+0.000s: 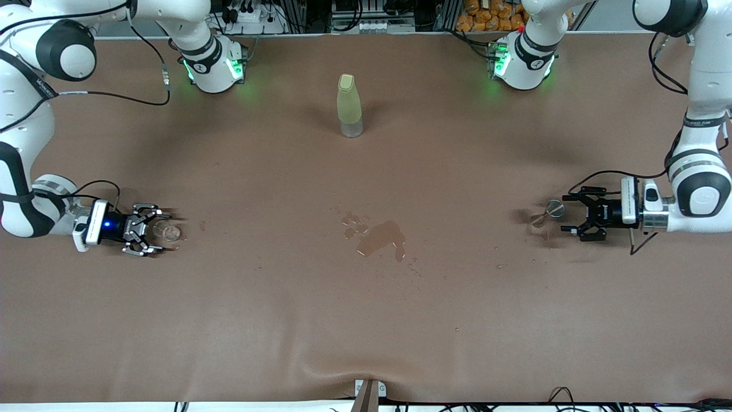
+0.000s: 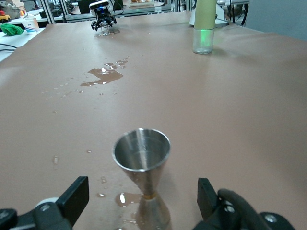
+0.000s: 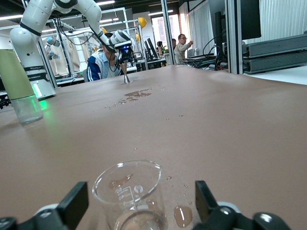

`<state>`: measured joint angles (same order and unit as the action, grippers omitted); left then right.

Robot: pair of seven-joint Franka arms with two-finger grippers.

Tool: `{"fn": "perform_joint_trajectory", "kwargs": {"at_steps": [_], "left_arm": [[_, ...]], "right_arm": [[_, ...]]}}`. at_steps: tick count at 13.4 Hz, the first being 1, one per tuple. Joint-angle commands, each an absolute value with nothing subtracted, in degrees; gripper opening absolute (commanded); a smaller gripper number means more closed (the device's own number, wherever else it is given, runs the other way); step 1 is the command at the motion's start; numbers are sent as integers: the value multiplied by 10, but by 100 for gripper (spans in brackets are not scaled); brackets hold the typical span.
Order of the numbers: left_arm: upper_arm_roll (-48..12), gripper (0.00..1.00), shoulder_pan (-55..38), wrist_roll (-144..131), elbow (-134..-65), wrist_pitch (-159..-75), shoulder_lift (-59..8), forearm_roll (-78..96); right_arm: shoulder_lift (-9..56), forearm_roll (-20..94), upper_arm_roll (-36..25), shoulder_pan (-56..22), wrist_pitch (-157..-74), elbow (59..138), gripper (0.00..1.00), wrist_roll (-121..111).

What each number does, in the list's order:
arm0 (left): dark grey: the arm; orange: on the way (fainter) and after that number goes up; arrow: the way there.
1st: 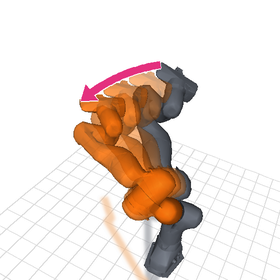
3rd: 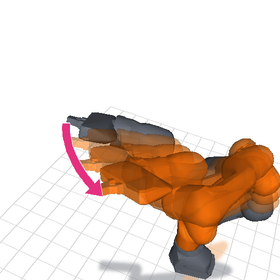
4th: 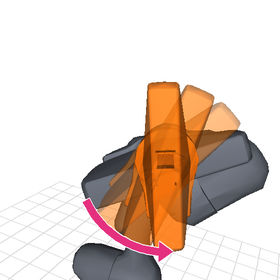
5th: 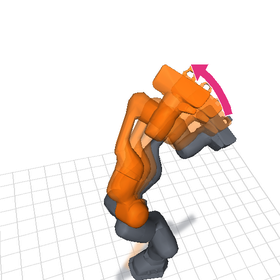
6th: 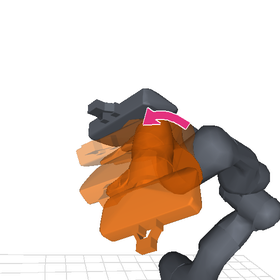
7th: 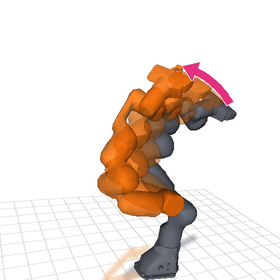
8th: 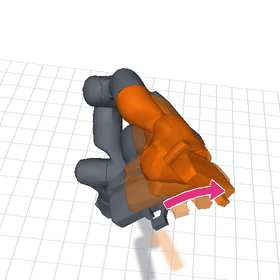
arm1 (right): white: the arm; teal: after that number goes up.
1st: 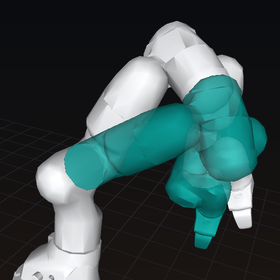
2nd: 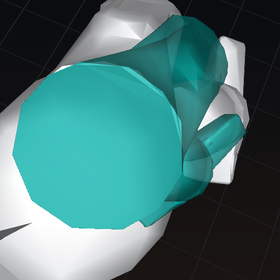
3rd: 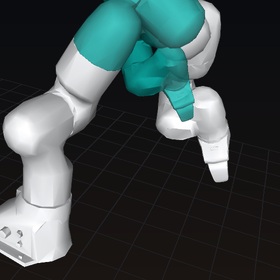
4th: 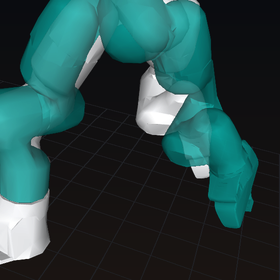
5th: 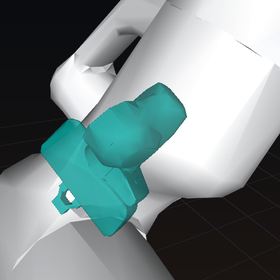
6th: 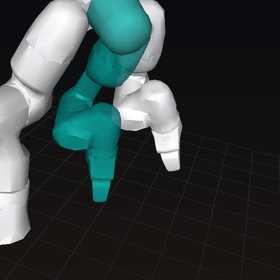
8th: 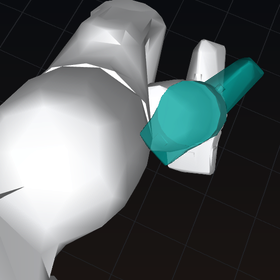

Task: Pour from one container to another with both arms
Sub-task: 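Grasp the glass beaker with the right gripper while the left gripper grasps the jigger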

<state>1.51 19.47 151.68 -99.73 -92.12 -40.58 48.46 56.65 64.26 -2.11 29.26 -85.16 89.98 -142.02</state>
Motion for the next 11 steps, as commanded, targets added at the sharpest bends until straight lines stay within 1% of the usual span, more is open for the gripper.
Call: {"fn": "perform_joint_trajectory", "kwargs": {"at_steps": [1,2,4,5,6,10,11], "left_arm": [[13,100,197,1528,-996,-913,-421,498],[12,100,197,1529,-995,-913,-428,502],[12,100,198,1548,-995,-898,-452,523],[13,100,198,1556,-994,-892,-460,534],[13,100,199,1557,-995,-891,-463,536],[13,100,198,1556,-996,-891,-469,537],[14,99,199,1552,-996,-891,-469,537]], "right_arm": [[582,653,-15,302,-842,889,70,-1428],[583,653,-15,302,-842,889,60,-1427],[583,653,-15,303,-842,889,43,-1427],[583,653,-15,304,-842,889,33,-1428],[583,652,-15,304,-841,889,20,-1427],[579,653,-13,301,-840,888,11,-1426],[574,653,-7,299,-834,887,5,-1424]]}}
